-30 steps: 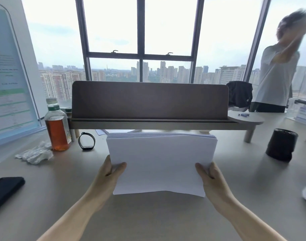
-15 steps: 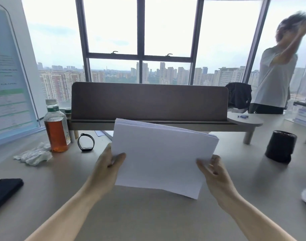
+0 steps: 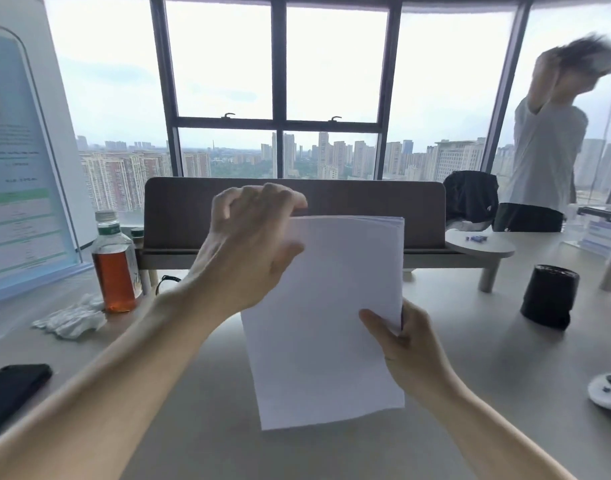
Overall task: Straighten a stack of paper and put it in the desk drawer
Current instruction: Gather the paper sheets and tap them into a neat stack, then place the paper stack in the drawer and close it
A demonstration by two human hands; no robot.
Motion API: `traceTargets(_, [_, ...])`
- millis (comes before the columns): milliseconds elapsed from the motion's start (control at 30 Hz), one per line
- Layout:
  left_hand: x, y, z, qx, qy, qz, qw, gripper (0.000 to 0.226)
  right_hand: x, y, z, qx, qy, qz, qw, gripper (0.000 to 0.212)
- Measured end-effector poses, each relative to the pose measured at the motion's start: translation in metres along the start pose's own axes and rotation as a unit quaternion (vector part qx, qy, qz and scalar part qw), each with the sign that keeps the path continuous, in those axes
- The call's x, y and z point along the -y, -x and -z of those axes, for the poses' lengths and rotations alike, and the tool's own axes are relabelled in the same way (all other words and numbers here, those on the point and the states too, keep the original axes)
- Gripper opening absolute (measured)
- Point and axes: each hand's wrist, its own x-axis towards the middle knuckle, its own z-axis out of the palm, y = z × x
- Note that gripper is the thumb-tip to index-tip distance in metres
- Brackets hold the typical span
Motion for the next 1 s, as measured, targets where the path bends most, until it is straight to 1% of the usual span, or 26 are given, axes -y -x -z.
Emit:
traceTargets(33, [0.006,0.013,-0.011,-0.022,0.068,0.089,0.994,0.073,-0.006,0.003,0.003,-0.004,-0.008,-0.016,1.000,0.014])
traceTargets(67, [0.011,0.029,-0.022,-0.013,0.183,0.188,0.965,0.092,-0.011,0.007,0.005,-0.011,-0.018,-0.031,0.999,0.016])
traceTargets(100, [0.013,0.045,-0.035,0.010,0.325,0.275,0.905,0.103,-0.014,0.011,0.007,-0.016,-0.032,-0.043,0.998,0.017])
traceTargets(133, [0.013,0.060,-0.050,0.038,0.451,0.334,0.827,0.100,-0.017,0.013,0.010,-0.017,-0.046,-0.053,0.997,0.017])
traceTargets(167, [0.008,0.074,-0.065,0.072,0.535,0.372,0.756,0.085,-0.018,0.015,0.012,-0.015,-0.059,-0.064,0.996,0.018])
traceTargets(200, [0.000,0.085,-0.078,0.095,0.561,0.389,0.724,0.064,-0.018,0.015,0.014,-0.009,-0.070,-0.074,0.995,0.019])
traceTargets(233, [-0.007,0.093,-0.089,0.096,0.554,0.400,0.724,0.045,-0.019,0.014,0.015,0.000,-0.080,-0.082,0.993,0.020])
traceTargets(267, [-0.015,0.099,-0.097,0.084,0.536,0.410,0.733,0.034,-0.020,0.013,0.016,0.006,-0.086,-0.089,0.992,0.022])
traceTargets(300, [-0.022,0.103,-0.103,0.069,0.527,0.418,0.737,0.029,-0.019,0.012,0.017,0.009,-0.086,-0.091,0.992,0.023])
traceTargets(400, [-0.041,0.094,-0.105,0.053,0.523,0.413,0.744,0.026,-0.020,0.015,0.028,-0.016,-0.065,-0.080,0.995,0.027])
traceTargets(500, [-0.067,0.071,-0.099,0.078,0.499,0.386,0.772,0.013,-0.008,0.023,0.061,-0.056,-0.052,-0.063,0.995,0.027])
traceTargets(567, [-0.091,0.051,-0.093,0.086,0.503,0.351,0.785,0.012,0.009,0.032,0.096,-0.075,-0.033,-0.053,0.995,0.023])
traceTargets(633, [-0.121,0.030,-0.092,0.093,0.533,0.323,0.776,0.011,0.023,0.044,0.140,-0.097,0.007,-0.043,0.994,0.018])
traceTargets(700, [-0.162,0.014,-0.090,0.102,0.573,0.312,0.751,0.011,0.034,0.064,0.186,-0.134,0.025,-0.061,0.989,0.014])
traceTargets(800, [-0.236,0.002,-0.092,0.134,0.633,0.305,0.699,0.008,0.047,0.110,0.253,-0.177,0.015,-0.102,0.979,0.021])
traceTargets(867, [-0.287,-0.001,-0.093,0.169,0.671,0.306,0.654,0.012,0.058,0.145,0.296,-0.192,0.032,-0.120,0.973,0.020])
traceTargets(933, [-0.338,0.000,-0.092,0.207,0.703,0.313,0.604,0.024,0.067,0.183,0.334,-0.218,0.061,-0.146,0.963,0.019])
traceTargets(1000, [-0.387,0.006,-0.091,0.252,0.720,0.321,0.561,0.028,0.070,0.221,0.369,-0.253,0.078,-0.175,0.948,0.026])
